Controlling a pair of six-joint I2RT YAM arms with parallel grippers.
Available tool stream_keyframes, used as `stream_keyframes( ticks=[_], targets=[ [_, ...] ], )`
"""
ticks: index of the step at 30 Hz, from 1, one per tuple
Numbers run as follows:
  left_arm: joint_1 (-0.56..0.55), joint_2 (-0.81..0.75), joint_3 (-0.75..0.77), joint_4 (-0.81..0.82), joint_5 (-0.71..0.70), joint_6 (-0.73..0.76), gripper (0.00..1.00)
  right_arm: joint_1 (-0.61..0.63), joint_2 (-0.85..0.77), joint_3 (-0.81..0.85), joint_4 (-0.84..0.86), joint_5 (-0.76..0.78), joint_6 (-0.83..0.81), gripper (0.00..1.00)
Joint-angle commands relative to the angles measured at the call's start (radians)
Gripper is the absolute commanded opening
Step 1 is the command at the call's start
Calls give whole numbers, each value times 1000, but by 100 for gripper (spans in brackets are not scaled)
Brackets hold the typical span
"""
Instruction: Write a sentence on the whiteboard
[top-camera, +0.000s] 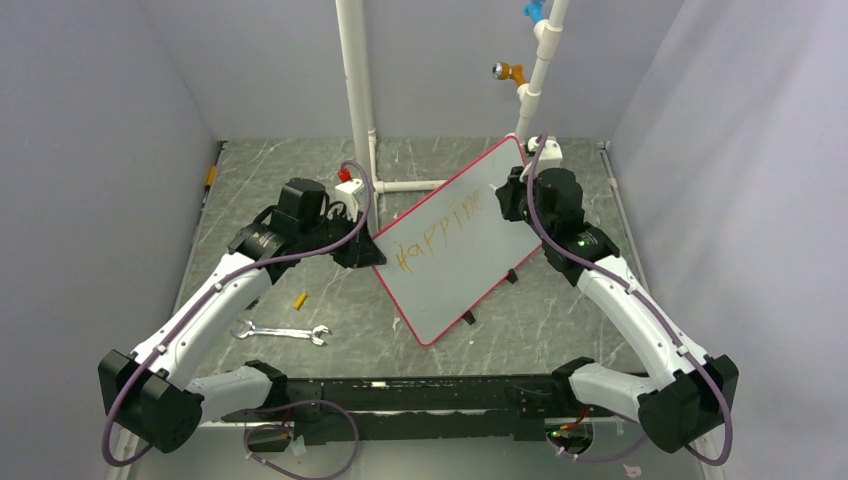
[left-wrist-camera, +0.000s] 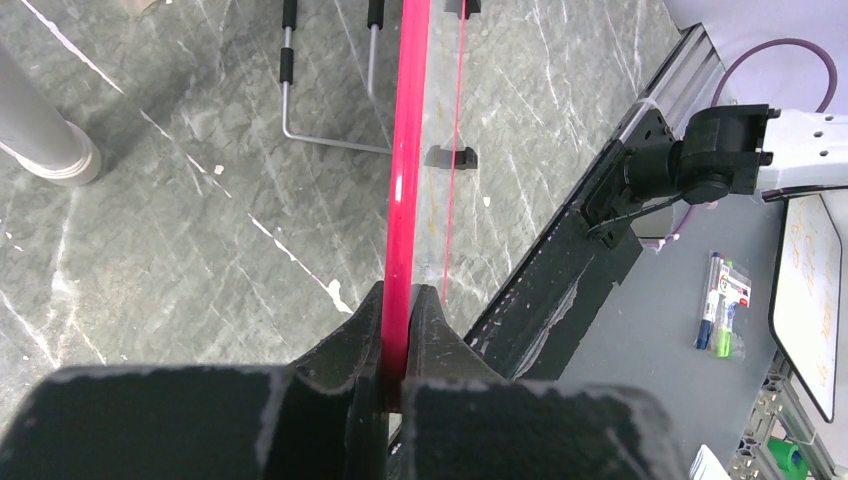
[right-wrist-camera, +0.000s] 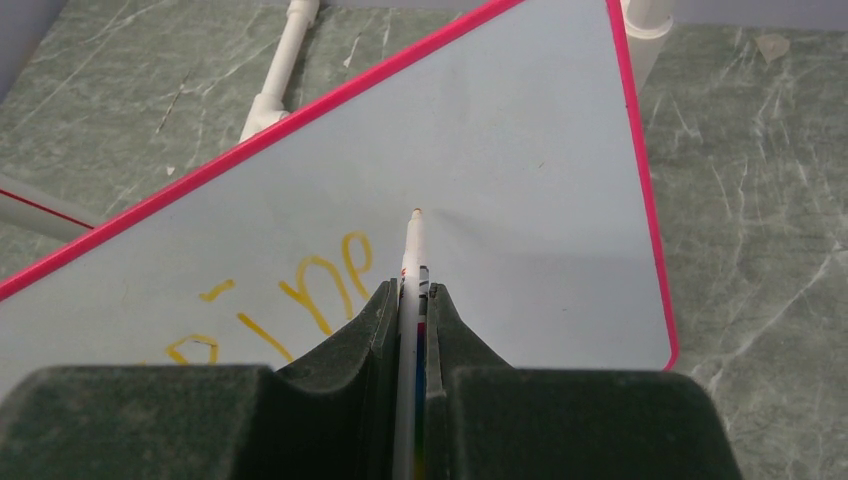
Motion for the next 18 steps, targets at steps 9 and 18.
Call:
stream_keyframes(
  ticks=[9,18],
  targets=[
    [8,-1,2,13,-273,205,0,-17,55,71,59,-78,2,0],
    [9,3,3,12,-272,207,0,-18,58,58,51,-142,10,0]
  ],
)
